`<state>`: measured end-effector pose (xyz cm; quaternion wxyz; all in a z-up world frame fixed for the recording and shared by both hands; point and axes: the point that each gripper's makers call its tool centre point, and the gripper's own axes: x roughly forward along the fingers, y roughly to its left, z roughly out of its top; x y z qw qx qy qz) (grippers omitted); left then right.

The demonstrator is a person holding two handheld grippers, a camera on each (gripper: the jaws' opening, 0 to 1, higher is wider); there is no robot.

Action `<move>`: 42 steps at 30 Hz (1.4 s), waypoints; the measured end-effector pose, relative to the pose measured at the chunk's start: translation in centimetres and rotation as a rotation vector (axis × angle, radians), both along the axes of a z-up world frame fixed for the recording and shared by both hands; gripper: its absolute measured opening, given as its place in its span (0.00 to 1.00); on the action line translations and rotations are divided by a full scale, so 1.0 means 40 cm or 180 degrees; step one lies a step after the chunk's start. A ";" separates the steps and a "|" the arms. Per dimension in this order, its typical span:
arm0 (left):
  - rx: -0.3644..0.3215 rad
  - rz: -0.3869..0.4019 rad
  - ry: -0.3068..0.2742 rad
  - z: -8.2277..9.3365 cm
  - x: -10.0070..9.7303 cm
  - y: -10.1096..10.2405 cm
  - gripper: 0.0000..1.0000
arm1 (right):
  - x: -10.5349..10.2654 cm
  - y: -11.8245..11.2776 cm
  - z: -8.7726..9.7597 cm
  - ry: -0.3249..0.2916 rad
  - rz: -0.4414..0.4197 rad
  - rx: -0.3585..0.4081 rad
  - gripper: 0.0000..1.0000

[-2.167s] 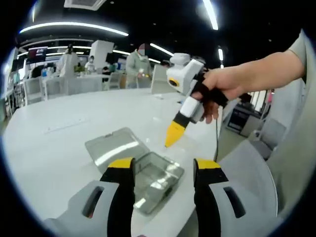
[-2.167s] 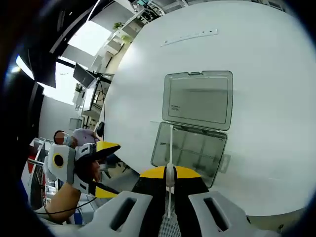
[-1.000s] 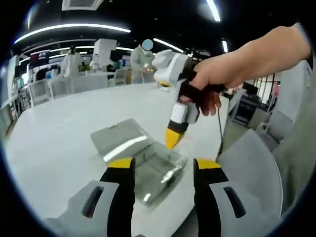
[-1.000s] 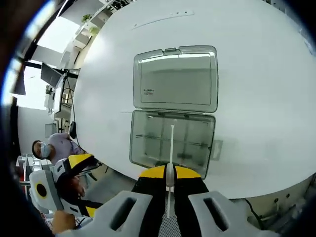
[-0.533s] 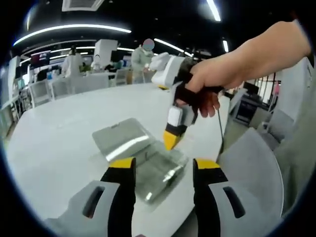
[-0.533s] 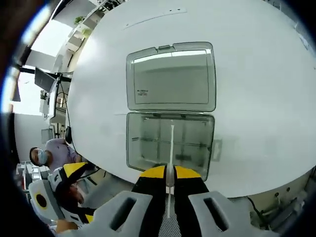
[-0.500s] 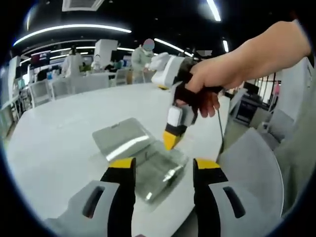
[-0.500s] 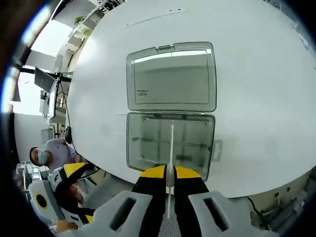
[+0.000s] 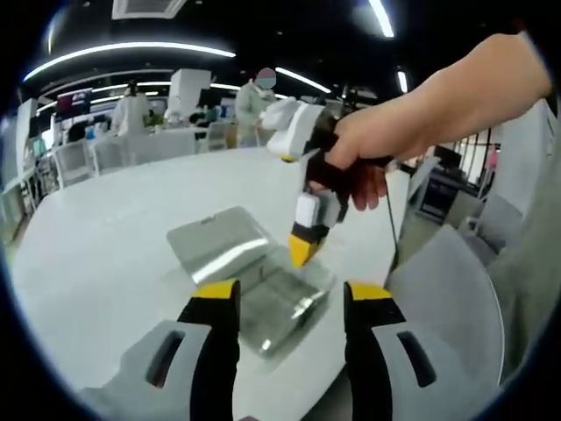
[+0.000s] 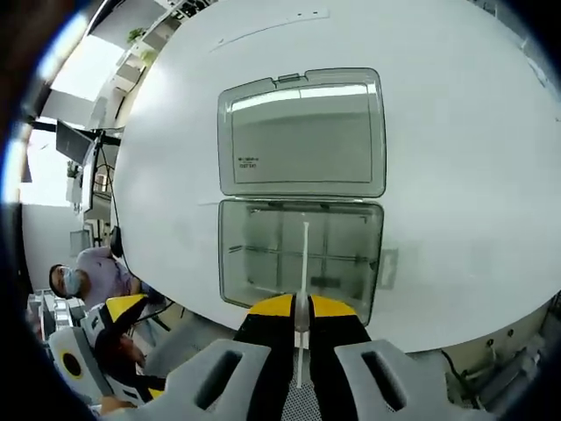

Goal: Insert the divider into the dual guide fixture by aligning both edges with the guide slots and pushing it downward to the bottom, including one-sided entry, uneven engagement, binding, and posture correction.

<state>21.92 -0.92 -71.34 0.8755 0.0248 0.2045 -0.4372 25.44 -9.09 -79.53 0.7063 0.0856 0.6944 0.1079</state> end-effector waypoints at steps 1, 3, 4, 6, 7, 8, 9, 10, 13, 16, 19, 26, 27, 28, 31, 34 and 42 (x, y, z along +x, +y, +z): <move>-0.0002 0.0005 0.0004 0.000 0.000 0.001 0.45 | -0.001 -0.001 -0.001 0.0010 0.0001 -0.0010 0.00; -0.0008 0.0009 0.0009 -0.001 0.000 0.002 0.45 | 0.001 -0.002 -0.003 0.0011 -0.0007 -0.0019 0.00; -0.0007 0.0012 0.0009 -0.002 0.001 0.003 0.45 | 0.004 -0.004 -0.005 0.0009 -0.0016 -0.0027 0.00; -0.0013 0.0018 0.0010 -0.003 0.002 0.004 0.45 | 0.003 -0.004 -0.007 0.0014 -0.0010 -0.0033 0.00; -0.0018 0.0022 0.0011 -0.003 0.002 0.005 0.45 | 0.006 -0.005 -0.010 0.0014 -0.0012 -0.0044 0.00; -0.0016 0.0024 0.0011 -0.004 0.003 0.006 0.45 | 0.007 -0.005 -0.012 0.0018 -0.0014 -0.0045 0.00; -0.0016 0.0025 0.0012 -0.005 0.004 0.007 0.45 | 0.004 -0.004 -0.012 0.0014 -0.0012 -0.0048 0.00; -0.0021 0.0028 0.0015 -0.006 0.004 0.007 0.45 | 0.002 -0.006 -0.012 0.0007 -0.0003 -0.0063 0.00; -0.0022 0.0029 0.0021 -0.009 0.003 0.007 0.45 | 0.011 -0.012 -0.023 0.0016 -0.0017 -0.0072 0.00; -0.0029 0.0035 0.0023 -0.009 0.003 0.007 0.45 | 0.012 -0.015 -0.024 0.0011 -0.0036 -0.0074 0.00; -0.0029 0.0036 0.0021 -0.007 0.003 0.007 0.45 | 0.013 -0.015 -0.023 0.0002 -0.0047 -0.0069 0.00; -0.0037 0.0043 0.0021 -0.002 0.002 0.004 0.45 | 0.015 -0.017 -0.026 0.0001 -0.0078 -0.0068 0.00; -0.0038 0.0046 0.0023 -0.002 0.002 0.004 0.45 | 0.007 -0.017 -0.024 0.0013 -0.0081 -0.0076 0.00; -0.0037 0.0049 0.0029 -0.003 0.002 0.005 0.45 | 0.003 -0.015 -0.023 0.0015 -0.0079 -0.0067 0.00; -0.0038 0.0052 0.0034 -0.007 0.004 0.008 0.45 | -0.002 -0.011 -0.021 0.0027 -0.0085 -0.0061 0.00; -0.0041 0.0057 0.0034 -0.009 0.006 0.009 0.45 | -0.010 -0.007 -0.017 0.0020 -0.0089 -0.0060 0.00; -0.0055 0.0077 0.0033 -0.005 0.006 0.013 0.45 | -0.015 -0.010 -0.026 0.0059 -0.0105 -0.0067 0.00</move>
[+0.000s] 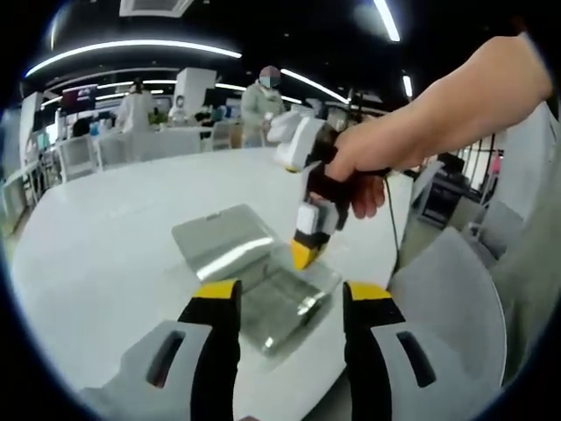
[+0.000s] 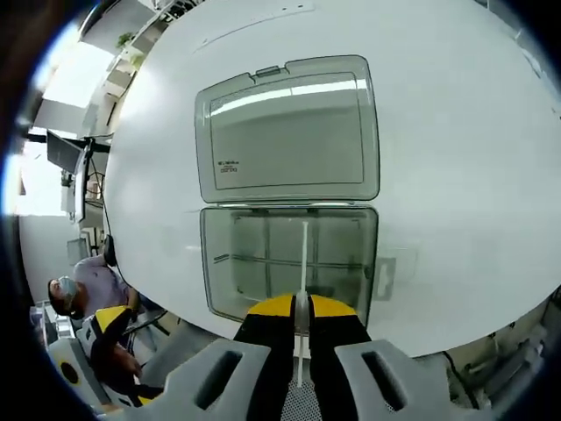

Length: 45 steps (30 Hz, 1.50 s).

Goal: Insert the divider into the dual guide fixture by aligning both edges with the guide slots and pushing it downward to the bottom, including one-sided entry, uneven engagement, binding, and posture correction.

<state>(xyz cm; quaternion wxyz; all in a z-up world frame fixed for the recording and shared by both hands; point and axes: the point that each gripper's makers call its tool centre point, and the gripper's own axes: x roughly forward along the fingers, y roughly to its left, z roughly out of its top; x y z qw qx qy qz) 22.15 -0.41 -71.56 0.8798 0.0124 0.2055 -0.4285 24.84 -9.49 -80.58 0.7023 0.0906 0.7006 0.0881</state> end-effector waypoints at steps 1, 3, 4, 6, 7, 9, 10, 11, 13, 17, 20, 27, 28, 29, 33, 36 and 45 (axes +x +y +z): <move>-0.0005 0.0001 0.0001 0.000 0.000 0.000 0.45 | 0.005 0.000 -0.003 0.0001 -0.0010 0.0010 0.00; -0.0002 0.0009 0.0004 -0.002 0.001 0.003 0.45 | -0.003 0.002 0.001 0.0005 -0.0005 0.0002 0.00; -0.0002 0.0008 0.0008 -0.005 0.002 0.004 0.45 | -0.008 0.004 0.005 0.0001 -0.0009 0.0004 0.00; -0.0007 0.0012 0.0004 -0.005 0.003 0.005 0.45 | -0.002 0.002 0.002 -0.0001 -0.0006 0.0001 0.00; -0.0003 0.0012 0.0007 -0.006 0.002 0.006 0.45 | 0.006 0.001 -0.003 0.0004 -0.0006 0.0003 0.00; -0.0010 0.0020 0.0006 -0.006 0.002 0.007 0.45 | 0.011 -0.001 -0.007 -0.0004 -0.0006 -0.0002 0.00; -0.0011 0.0021 0.0006 -0.003 -0.001 0.006 0.45 | 0.012 -0.001 -0.007 -0.0006 -0.0004 -0.0002 0.00; -0.0009 0.0022 0.0006 -0.002 -0.003 0.006 0.45 | 0.012 -0.002 -0.010 0.0007 -0.0011 -0.0006 0.00; -0.0011 0.0026 0.0003 0.002 -0.007 0.006 0.44 | 0.019 -0.002 -0.014 0.0002 -0.0014 0.0001 0.00; -0.0013 0.0038 0.0006 0.001 -0.007 0.008 0.44 | 0.027 -0.005 -0.021 0.0010 -0.0011 -0.0008 0.00; -0.0012 0.0039 0.0007 0.000 -0.007 0.010 0.44 | 0.033 -0.008 -0.025 0.0002 -0.0005 -0.0020 0.00; -0.0012 0.0050 0.0014 0.002 -0.011 0.013 0.44 | 0.013 -0.001 -0.015 -0.0001 -0.0012 -0.0021 0.00; -0.0013 0.0051 0.0014 0.002 -0.011 0.014 0.44 | 0.013 -0.001 -0.015 0.0006 -0.0007 -0.0022 0.00; -0.0014 0.0053 0.0019 0.002 -0.011 0.014 0.44 | 0.015 0.000 -0.016 -0.0003 -0.0005 -0.0017 0.00; -0.0014 0.0057 0.0019 0.003 -0.012 0.015 0.44 | 0.022 0.002 -0.019 0.0001 -0.0001 -0.0016 0.00; -0.0021 0.0063 0.0026 0.000 -0.007 0.017 0.44 | 0.029 0.001 -0.023 0.0000 -0.0020 -0.0023 0.00; -0.0027 0.0071 0.0041 -0.008 0.004 0.020 0.43 | 0.031 0.001 -0.033 0.0036 -0.0023 -0.0032 0.00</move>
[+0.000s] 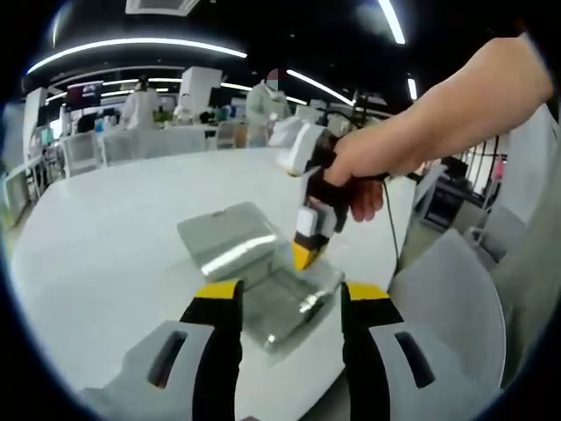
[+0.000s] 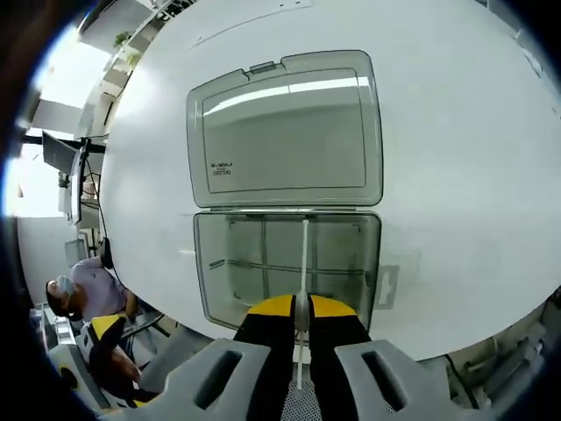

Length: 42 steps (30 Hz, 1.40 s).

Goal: Insert the divider into the dual guide fixture by aligning both edges with the guide slots and pushing it downward to the bottom, including one-sided entry, uneven engagement, binding, and posture correction.

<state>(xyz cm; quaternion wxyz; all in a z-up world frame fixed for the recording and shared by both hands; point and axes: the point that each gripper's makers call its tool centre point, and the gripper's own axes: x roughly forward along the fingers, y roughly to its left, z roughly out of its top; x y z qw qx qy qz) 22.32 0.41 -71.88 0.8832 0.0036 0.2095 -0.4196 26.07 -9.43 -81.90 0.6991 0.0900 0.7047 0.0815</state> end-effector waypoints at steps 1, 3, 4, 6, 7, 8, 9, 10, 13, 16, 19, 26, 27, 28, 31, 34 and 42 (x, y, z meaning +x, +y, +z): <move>0.0005 0.0002 -0.0004 -0.001 0.002 0.001 0.43 | 0.001 -0.001 -0.003 0.0006 0.0020 -0.0018 0.00; -0.0002 0.0004 -0.0001 -0.001 0.003 0.002 0.43 | 0.003 -0.001 -0.006 0.0006 0.0013 -0.0016 0.00; 0.0002 0.0009 -0.0006 -0.001 0.005 0.003 0.43 | 0.003 -0.003 -0.009 0.0013 0.0020 -0.0029 0.00; -0.0003 0.0016 0.0000 -0.002 0.008 0.005 0.43 | 0.007 -0.004 -0.012 0.0011 0.0006 -0.0030 0.00; 0.0000 0.0020 -0.0002 -0.002 0.009 0.006 0.42 | 0.007 -0.004 -0.014 0.0015 0.0024 -0.0034 0.00; -0.0001 0.0024 0.0002 -0.003 0.011 0.006 0.42 | 0.006 -0.005 -0.014 0.0013 0.0033 -0.0039 0.00; -0.0002 0.0025 0.0000 -0.002 0.012 0.007 0.42 | 0.007 -0.005 -0.013 0.0015 0.0027 -0.0034 0.00; -0.0002 0.0027 -0.0001 -0.002 0.013 0.007 0.42 | 0.009 -0.003 -0.011 -0.0011 0.0031 -0.0034 0.00; -0.0001 0.0027 0.0003 -0.003 0.016 0.006 0.42 | 0.012 -0.004 -0.011 -0.0023 0.0107 -0.0065 0.00; -0.0006 0.0023 0.0004 -0.005 0.019 0.005 0.42 | 0.016 -0.005 -0.015 -0.0043 0.0110 -0.0069 0.00; -0.0008 0.0022 0.0008 -0.009 0.023 0.004 0.42 | 0.018 -0.006 -0.020 -0.0061 0.0091 -0.0066 0.00; -0.0013 0.0022 0.0009 -0.005 0.022 0.001 0.41 | 0.007 -0.005 -0.022 -0.0073 0.0066 -0.0061 0.00; -0.0013 0.0023 0.0011 -0.006 0.022 0.002 0.41 | 0.005 -0.004 -0.022 -0.0070 0.0046 -0.0054 0.00; -0.0013 0.0024 0.0012 -0.007 0.022 0.003 0.41 | 0.009 -0.005 -0.025 -0.0076 0.0063 -0.0058 0.00; -0.0011 0.0029 0.0013 -0.010 0.025 0.006 0.41 | 0.011 -0.005 -0.027 -0.0075 0.0029 -0.0054 0.00; -0.0006 0.0029 0.0010 -0.011 0.026 0.008 0.41 | 0.017 -0.005 -0.030 -0.0079 0.0025 -0.0055 0.00; -0.0013 0.0029 0.0001 -0.008 0.023 0.008 0.40 | 0.013 -0.005 -0.028 -0.0129 0.0036 -0.0111 0.00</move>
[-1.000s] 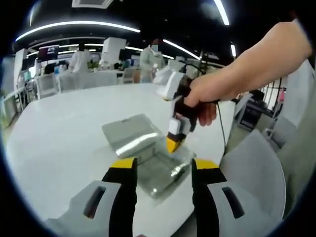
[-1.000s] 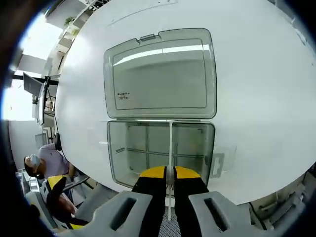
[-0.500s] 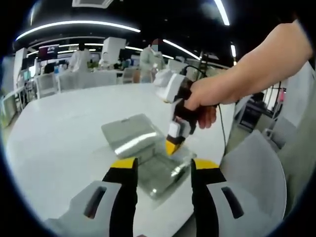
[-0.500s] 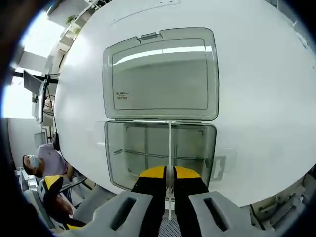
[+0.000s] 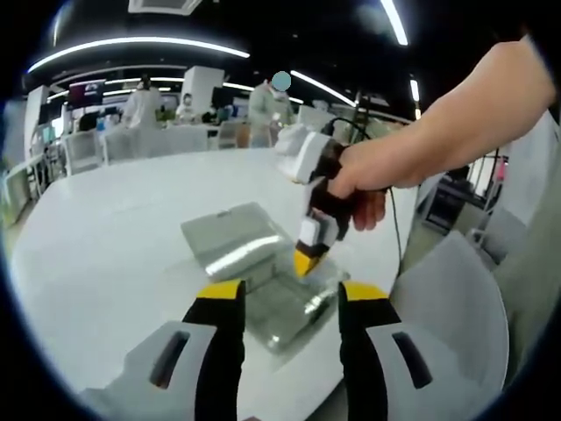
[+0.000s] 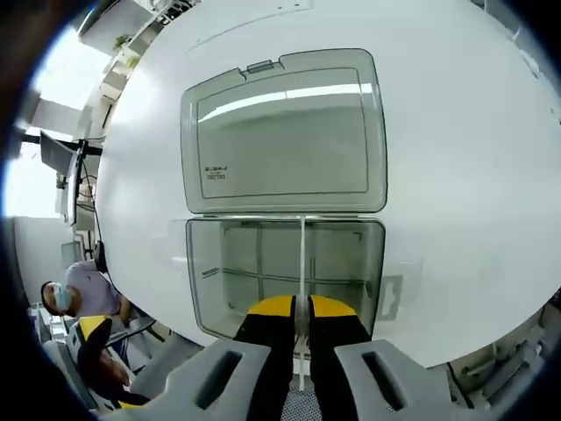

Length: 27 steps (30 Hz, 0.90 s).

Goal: Insert the divider into the dual guide fixture by aligning both edges with the guide slots and pushing it downward to the bottom, including one-sided entry, uneven engagement, binding, and posture correction.

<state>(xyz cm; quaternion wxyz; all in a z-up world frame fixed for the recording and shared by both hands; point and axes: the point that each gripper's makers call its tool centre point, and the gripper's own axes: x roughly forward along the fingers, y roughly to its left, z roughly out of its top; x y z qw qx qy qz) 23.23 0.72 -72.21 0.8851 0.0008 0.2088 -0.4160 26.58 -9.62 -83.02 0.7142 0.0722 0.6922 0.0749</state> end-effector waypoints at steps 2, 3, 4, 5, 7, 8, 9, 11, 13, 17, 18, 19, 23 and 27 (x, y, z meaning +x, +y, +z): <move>0.0000 0.0005 -0.0007 0.001 0.000 0.002 0.40 | -0.001 0.002 0.000 -0.0006 -0.0050 0.0036 0.00; -0.0006 0.0010 -0.0003 0.002 -0.002 0.002 0.40 | -0.001 0.000 0.000 -0.0012 -0.0029 0.0015 0.00; -0.0001 0.0010 -0.0004 0.002 -0.004 0.002 0.40 | 0.001 0.000 -0.001 -0.0014 -0.0024 0.0018 0.00; 0.0004 0.0010 -0.0006 0.002 -0.004 0.003 0.40 | 0.001 0.001 -0.001 -0.0016 -0.0036 0.0029 0.00; 0.0001 0.0010 -0.0001 0.001 -0.007 0.004 0.40 | 0.001 0.002 -0.002 -0.0019 -0.0049 0.0027 0.00; 0.0005 0.0010 -0.0003 0.000 -0.007 0.004 0.40 | -0.003 0.004 0.001 -0.0023 -0.0055 0.0029 0.00; 0.0000 0.0013 -0.0003 0.000 -0.007 0.004 0.40 | -0.004 0.004 0.001 -0.0025 -0.0062 0.0027 0.00; -0.0002 0.0014 -0.0002 -0.001 -0.008 0.004 0.40 | 0.001 0.003 -0.003 -0.0036 -0.0059 0.0020 0.00; -0.0006 0.0014 -0.0002 -0.001 -0.008 0.004 0.40 | 0.000 0.003 -0.003 -0.0044 -0.0080 0.0022 0.00; -0.0005 0.0020 -0.0004 -0.006 -0.004 0.009 0.39 | 0.009 -0.005 -0.014 -0.0059 -0.0079 0.0010 0.00; -0.0004 0.0021 -0.0004 -0.007 -0.003 0.010 0.39 | 0.007 -0.005 -0.012 -0.0062 -0.0081 0.0007 0.00; -0.0003 0.0023 -0.0002 -0.007 -0.004 0.010 0.39 | 0.005 -0.005 -0.013 -0.0069 -0.0075 0.0002 0.00; 0.0002 0.0022 0.0000 -0.005 -0.007 0.009 0.39 | 0.000 0.001 -0.015 -0.0068 -0.0108 0.0015 0.00; 0.0001 0.0028 0.0000 -0.004 -0.008 0.010 0.39 | 0.001 0.004 -0.015 -0.0065 -0.0105 0.0005 0.00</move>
